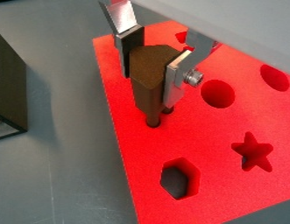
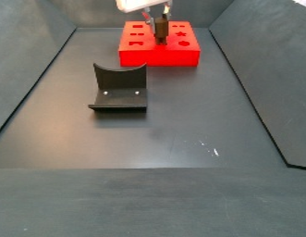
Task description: Insert the 3 prong object.
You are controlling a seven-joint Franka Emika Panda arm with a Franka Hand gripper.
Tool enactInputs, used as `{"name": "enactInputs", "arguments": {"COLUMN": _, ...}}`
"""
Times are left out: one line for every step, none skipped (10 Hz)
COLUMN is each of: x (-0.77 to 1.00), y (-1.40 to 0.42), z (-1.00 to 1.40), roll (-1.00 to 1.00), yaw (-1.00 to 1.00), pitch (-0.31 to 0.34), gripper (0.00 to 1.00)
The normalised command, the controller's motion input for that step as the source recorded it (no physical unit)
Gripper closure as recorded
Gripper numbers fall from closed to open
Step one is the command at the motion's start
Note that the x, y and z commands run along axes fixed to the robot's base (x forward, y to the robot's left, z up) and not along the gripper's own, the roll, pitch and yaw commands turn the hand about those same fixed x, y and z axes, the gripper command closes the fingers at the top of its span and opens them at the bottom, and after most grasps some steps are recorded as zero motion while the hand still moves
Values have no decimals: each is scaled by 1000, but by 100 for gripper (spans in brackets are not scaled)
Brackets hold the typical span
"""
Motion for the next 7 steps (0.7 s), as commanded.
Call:
{"name": "enactInputs", "arguments": {"x": 0, "y": -6, "z": -177, "roll": -30, "yaw": 0, "pitch": 84, "gripper": 100}}
{"name": "enactInputs", "arguments": {"x": 0, "y": 0, "z": -60, "roll": -181, "yaw": 0, "pitch": 7, "gripper": 100}}
{"name": "enactInputs", "arguments": {"x": 0, "y": 0, "z": -231, "roll": -169, "yaw": 0, "pitch": -33, "gripper": 100}}
{"name": "enactInputs", "arguments": {"x": 0, "y": 0, "z": -263, "roll": -76, "yaw": 0, "pitch": -210, "gripper": 100}}
{"name": "enactInputs", "arguments": {"x": 0, "y": 0, "z": -343, "roll": -76, "yaw": 17, "pitch": -340, "gripper": 100}}
{"name": "enactInputs", "arguments": {"x": -77, "y": 0, "z": -417, "roll": -7, "yaw": 9, "pitch": -419, "gripper": 100}}
{"name": "enactInputs", "arguments": {"x": -120, "y": 0, "z": -423, "roll": 0, "yaw": 0, "pitch": -420, "gripper": 100}}
